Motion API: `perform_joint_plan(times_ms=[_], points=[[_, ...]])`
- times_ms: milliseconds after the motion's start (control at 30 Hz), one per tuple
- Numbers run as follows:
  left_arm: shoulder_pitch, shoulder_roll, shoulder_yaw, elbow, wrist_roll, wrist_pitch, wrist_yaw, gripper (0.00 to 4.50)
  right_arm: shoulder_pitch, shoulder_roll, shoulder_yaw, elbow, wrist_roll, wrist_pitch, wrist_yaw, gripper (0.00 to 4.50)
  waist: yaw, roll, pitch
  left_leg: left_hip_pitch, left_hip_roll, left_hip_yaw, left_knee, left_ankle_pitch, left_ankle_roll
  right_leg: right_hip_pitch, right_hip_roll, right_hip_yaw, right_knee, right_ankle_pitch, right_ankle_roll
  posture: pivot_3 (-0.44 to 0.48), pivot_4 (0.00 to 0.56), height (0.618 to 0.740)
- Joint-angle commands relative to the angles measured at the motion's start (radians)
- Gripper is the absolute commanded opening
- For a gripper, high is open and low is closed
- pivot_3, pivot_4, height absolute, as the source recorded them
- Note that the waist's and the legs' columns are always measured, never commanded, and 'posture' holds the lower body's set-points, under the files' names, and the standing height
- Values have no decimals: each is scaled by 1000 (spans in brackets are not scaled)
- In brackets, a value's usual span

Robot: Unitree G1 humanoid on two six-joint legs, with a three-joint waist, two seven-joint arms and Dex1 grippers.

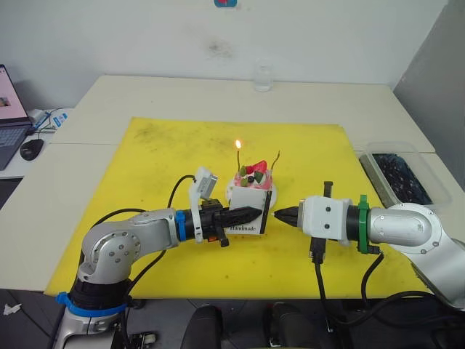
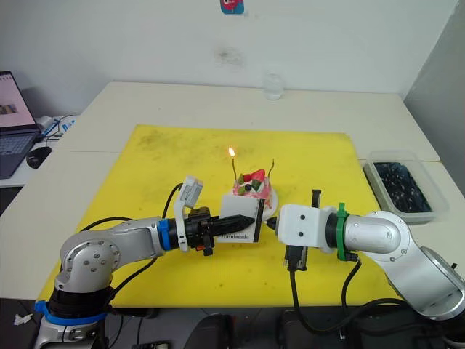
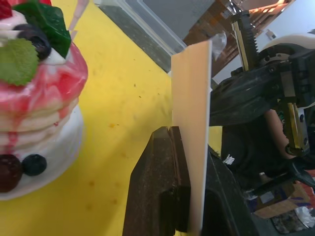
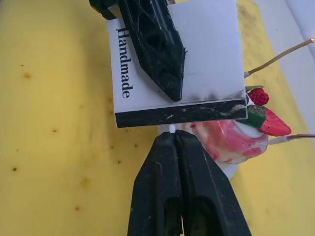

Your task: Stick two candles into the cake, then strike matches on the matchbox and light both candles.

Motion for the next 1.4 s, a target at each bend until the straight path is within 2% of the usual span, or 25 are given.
perform_joint_plan(times_ms=[33,267,500,767,1400], points=[[8,-8,-11,-45,42,-58,-9,0,-26,13,-4,-9,-26,-8,-13,10,0,0,0,0,0,0,0,0,0,0,0,0,0,0,0,0,150,740],[62,-12,-51,-100,131,-156,-40,0,-22,48,24,-38,-78,31,-55,10,0,0,0,0,0,0,0,0,0,0,0,0,0,0,0,0,150,740],[63,-32,-45,-110,127,-165,-19,0,-4,52,37,-66,-123,35,-70,10,0,0,0,0,0,0,0,0,0,0,-1,0,0,0,0,0,150,740],[58,-42,-40,-112,130,-166,12,0,30,31,-3,-106,-118,38,-53,10,0,0,0,0,0,0,0,0,0,0,0,0,0,0,0,0,150,740],[51,-48,-27,-108,105,-155,34,0,13,51,44,5,-186,-67,-25,10,0,0,0,0,0,0,0,0,0,0,0,0,0,0,0,0,150,740]])
